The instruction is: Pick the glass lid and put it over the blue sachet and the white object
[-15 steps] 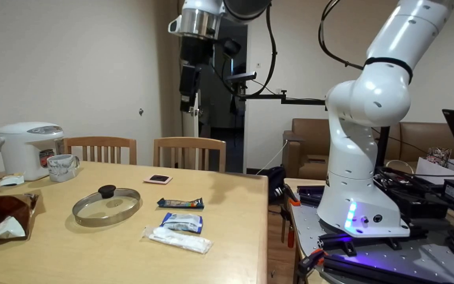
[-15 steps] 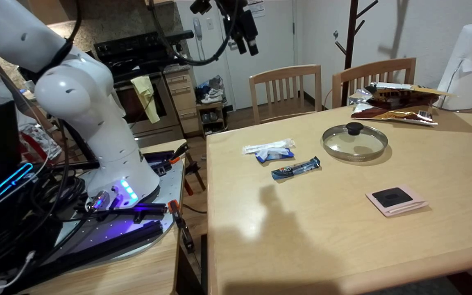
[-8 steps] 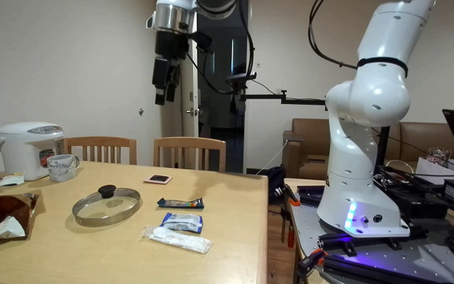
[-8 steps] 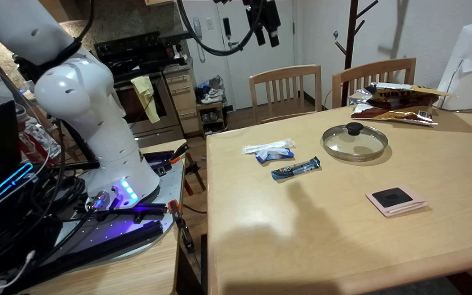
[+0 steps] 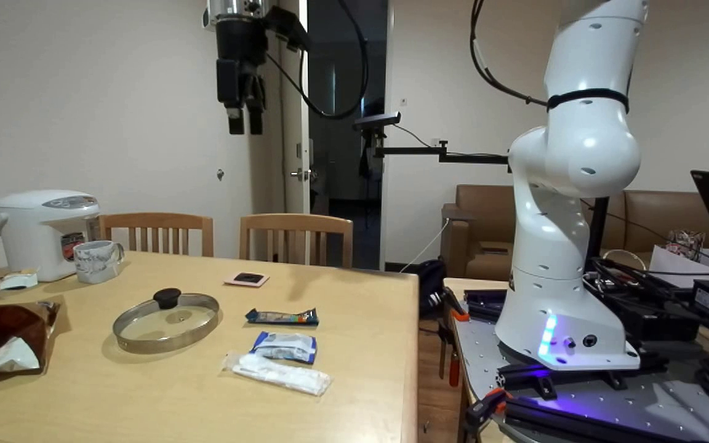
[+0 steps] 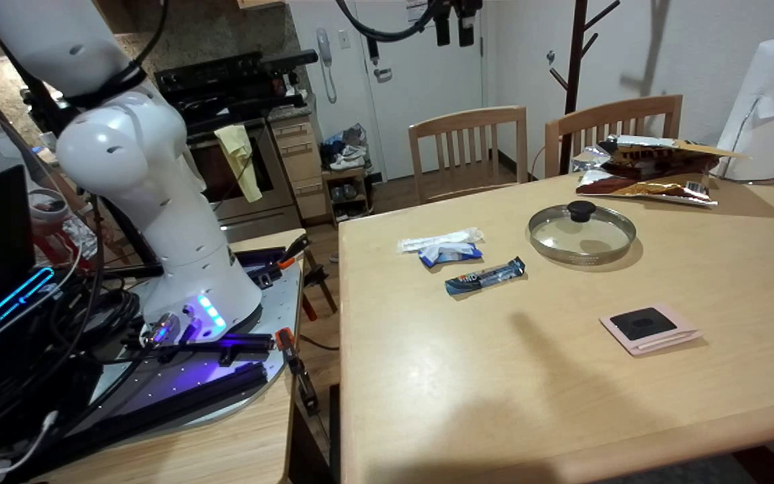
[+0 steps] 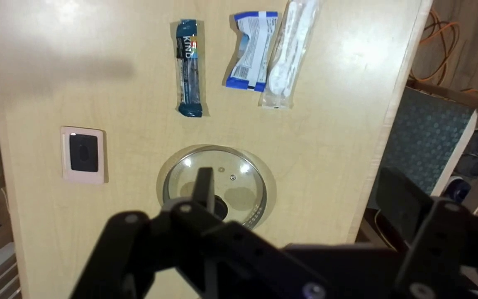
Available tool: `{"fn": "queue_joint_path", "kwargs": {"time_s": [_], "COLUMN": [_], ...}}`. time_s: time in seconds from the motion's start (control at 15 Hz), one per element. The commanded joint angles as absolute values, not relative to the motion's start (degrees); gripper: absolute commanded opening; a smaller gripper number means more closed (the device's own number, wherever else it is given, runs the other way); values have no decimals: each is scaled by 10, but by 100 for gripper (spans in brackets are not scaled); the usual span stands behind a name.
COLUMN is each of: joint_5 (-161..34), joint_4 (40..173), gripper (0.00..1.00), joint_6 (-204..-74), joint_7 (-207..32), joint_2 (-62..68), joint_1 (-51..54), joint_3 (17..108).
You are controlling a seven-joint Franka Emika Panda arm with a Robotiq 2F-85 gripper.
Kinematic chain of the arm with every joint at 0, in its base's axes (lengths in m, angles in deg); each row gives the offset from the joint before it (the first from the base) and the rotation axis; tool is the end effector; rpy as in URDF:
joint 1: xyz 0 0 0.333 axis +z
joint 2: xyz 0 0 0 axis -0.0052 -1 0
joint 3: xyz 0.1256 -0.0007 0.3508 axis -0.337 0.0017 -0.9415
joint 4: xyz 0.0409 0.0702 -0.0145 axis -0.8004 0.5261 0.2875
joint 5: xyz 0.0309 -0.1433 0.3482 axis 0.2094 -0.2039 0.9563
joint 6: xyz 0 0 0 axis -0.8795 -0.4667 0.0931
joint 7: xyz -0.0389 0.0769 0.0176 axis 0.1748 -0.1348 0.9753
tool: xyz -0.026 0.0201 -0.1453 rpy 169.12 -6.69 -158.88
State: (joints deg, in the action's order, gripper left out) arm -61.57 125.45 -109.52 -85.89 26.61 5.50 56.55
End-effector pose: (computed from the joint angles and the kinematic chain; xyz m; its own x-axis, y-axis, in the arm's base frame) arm 0.4991 0.0624 0.5499 0.9969 0.0787 0.0037 0.0787 -0.9968 0.0140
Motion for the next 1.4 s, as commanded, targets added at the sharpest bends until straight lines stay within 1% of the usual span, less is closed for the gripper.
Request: {"fn": "queue_joint_path", "kwargs": {"time_s": [0.0, 0.8, 0.93, 1.33], "joint_5": [-596, -589, -594, -593], "joint_4": [1178, 1093, 1113, 1111], "gripper": [100, 100, 100, 100], "joint_6": [-1046, -989, -1010, -1017], "joint_7": [-835, -811, -822, -814], "joint_2": [215, 160, 171, 170], "joint_1": [45, 42, 44, 44], "joint_3": [567, 567, 565, 565]}}
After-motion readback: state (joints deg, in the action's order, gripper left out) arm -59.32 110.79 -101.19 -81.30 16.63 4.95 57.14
